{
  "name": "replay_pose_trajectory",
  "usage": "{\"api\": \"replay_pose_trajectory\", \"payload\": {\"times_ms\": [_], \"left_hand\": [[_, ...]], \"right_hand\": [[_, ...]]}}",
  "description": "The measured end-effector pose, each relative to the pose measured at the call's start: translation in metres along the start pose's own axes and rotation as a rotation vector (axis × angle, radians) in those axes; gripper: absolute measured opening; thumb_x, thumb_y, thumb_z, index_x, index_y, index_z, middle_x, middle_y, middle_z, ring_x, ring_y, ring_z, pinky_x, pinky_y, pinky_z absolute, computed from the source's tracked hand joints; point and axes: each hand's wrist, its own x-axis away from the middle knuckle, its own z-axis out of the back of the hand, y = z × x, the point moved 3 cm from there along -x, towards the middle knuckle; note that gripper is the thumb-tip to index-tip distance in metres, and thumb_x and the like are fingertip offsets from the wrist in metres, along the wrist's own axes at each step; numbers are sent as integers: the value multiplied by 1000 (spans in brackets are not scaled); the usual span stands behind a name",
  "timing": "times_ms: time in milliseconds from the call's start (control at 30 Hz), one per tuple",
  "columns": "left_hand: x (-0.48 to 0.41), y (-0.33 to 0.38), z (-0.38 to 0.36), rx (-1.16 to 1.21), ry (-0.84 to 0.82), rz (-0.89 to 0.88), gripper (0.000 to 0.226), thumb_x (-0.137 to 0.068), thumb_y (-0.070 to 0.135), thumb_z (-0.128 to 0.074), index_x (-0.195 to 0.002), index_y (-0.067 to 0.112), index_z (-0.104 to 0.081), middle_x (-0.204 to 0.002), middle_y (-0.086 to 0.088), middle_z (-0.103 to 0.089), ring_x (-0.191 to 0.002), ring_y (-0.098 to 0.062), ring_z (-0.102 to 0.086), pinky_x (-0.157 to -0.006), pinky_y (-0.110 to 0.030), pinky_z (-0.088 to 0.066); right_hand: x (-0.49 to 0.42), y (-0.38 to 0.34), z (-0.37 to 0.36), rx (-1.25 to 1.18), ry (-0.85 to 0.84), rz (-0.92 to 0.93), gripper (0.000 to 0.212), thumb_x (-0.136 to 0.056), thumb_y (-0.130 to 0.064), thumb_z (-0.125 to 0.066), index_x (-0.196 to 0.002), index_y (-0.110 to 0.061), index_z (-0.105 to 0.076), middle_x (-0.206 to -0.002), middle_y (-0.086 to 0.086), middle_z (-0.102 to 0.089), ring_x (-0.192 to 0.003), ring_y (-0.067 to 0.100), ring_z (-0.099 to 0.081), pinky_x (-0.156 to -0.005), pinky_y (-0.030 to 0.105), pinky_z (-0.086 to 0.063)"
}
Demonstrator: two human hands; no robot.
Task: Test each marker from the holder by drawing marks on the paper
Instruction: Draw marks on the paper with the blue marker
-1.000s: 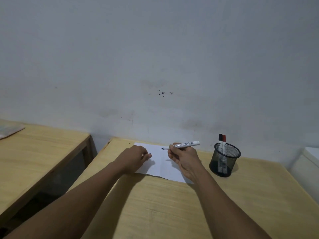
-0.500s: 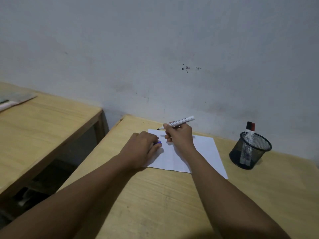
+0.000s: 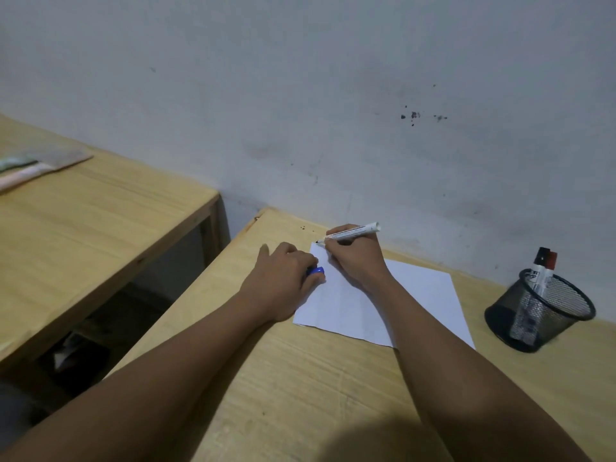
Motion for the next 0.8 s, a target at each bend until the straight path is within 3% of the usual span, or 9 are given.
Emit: {"api": "replay_pose_trajectory", "payload": {"times_ms": [67,233,333,600,800], "left_hand": [[0,0,0,5,15,0,40,-97,55,-39,-103,27,-67,-104,7,-71,-109,-15,-52,-103,-54,-37],[0,0,0,23,33,3,41,-97,55,-40,-105,26,-68,-104,7,-71,-108,-14,-51,-102,-51,-36],[2,2,2,38,20,10,39,-98,54,-42,-109,27,-68,-110,7,-71,-112,-14,-52,-108,-54,-34],[3,2,3,29,42,23,35,-98,53,-42,-101,26,-64,-101,8,-69,-104,-13,-53,-105,-54,-37],[2,1,1,25,42,22,37,-98,53,-39,-100,25,-63,-99,7,-68,-104,-15,-52,-103,-53,-36]], "right_hand": [[-1,3,-2,28,-3,13,14,-79,-13,-69,-69,-3,-65,-62,10,-58,-60,25,-51,-60,38,-44],[-6,3,-4,-6,34,11,12,-86,-13,-71,-79,-3,-74,-67,12,-68,-59,26,-59,-59,40,-50],[-5,8,-5,45,44,26,11,-86,-19,-74,-78,-12,-75,-71,7,-73,-64,25,-66,-66,44,-59],[-3,7,-4,73,53,28,15,-91,-18,-73,-79,-9,-75,-65,0,-72,-60,20,-64,-60,36,-54],[-6,8,-4,121,47,42,18,-91,-21,-73,-83,-5,-75,-67,6,-70,-58,19,-63,-57,31,-52]]}}
